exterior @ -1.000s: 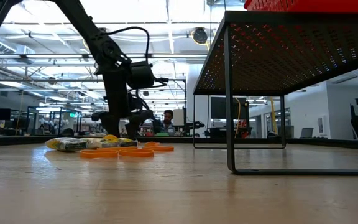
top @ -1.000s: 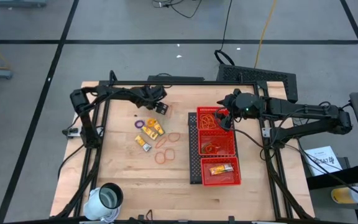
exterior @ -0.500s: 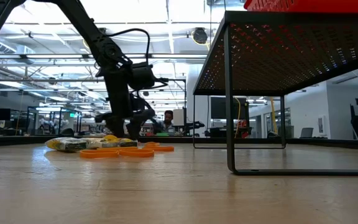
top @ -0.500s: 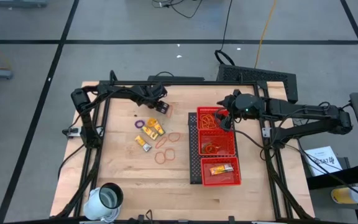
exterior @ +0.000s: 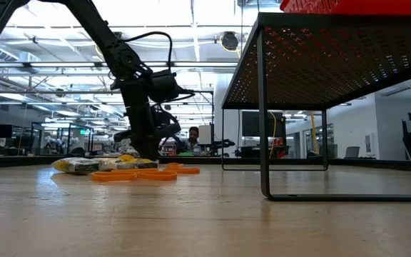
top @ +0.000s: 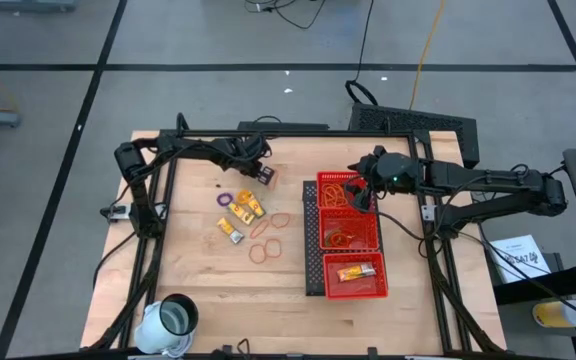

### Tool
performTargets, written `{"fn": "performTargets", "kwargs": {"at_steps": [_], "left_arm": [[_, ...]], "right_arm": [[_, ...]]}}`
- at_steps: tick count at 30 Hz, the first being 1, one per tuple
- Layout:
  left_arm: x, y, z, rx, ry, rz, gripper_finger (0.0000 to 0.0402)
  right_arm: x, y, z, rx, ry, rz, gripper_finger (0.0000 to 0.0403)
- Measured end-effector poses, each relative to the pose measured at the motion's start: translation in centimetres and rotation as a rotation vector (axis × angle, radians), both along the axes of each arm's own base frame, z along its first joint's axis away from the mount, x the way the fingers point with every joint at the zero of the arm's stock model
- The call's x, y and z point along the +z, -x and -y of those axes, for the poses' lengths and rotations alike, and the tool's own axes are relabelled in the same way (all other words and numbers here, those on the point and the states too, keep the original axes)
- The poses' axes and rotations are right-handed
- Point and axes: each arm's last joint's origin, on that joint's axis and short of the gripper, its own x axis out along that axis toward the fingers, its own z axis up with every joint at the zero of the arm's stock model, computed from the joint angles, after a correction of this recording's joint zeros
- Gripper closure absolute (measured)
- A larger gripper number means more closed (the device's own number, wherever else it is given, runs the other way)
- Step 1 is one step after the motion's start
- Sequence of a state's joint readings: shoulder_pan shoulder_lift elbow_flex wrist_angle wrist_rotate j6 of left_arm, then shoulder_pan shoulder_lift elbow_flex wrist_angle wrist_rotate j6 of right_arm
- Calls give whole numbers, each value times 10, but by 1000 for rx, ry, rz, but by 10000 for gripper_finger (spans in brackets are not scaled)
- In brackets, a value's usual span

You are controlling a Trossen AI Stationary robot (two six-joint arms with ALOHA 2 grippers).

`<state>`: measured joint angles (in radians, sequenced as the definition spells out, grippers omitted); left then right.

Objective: Pick & Place Office Desk Supplies
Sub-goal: Put the orange rubber band into the top red bin on the shelf

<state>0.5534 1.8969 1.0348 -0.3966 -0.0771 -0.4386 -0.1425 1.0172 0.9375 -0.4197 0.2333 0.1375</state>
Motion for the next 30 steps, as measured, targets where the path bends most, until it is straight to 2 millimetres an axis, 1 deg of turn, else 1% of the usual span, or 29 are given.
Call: {"fn": "performTargets", "kwargs": {"at_steps": [3,6,9,11,13,16,21,28,30], "left_arm": [[1,-2,2,-23,-12,5,397],[8,-3,5,-34,-29,25,395],[21,-3,11,-52,-55,45,398],[33,-3,18,-73,-58,67,397],[49,-5,23,-99,-91,120,397],[68,-5,35,-130,-128,154,398],[96,-9,60,-213,-174,251,399],[126,-17,95,-339,-242,405,398],[131,-17,102,-360,-248,425,397]], "right_arm": [[2,1,0,1,2,15,138],[6,3,0,2,5,47,138],[11,6,-1,3,10,80,138],[14,8,-1,3,14,104,138],[17,10,-2,2,17,126,138],[21,14,-2,5,24,148,138],[26,15,-2,13,44,182,138],[27,13,-2,13,47,200,138],[27,12,-2,14,49,209,138]]}}
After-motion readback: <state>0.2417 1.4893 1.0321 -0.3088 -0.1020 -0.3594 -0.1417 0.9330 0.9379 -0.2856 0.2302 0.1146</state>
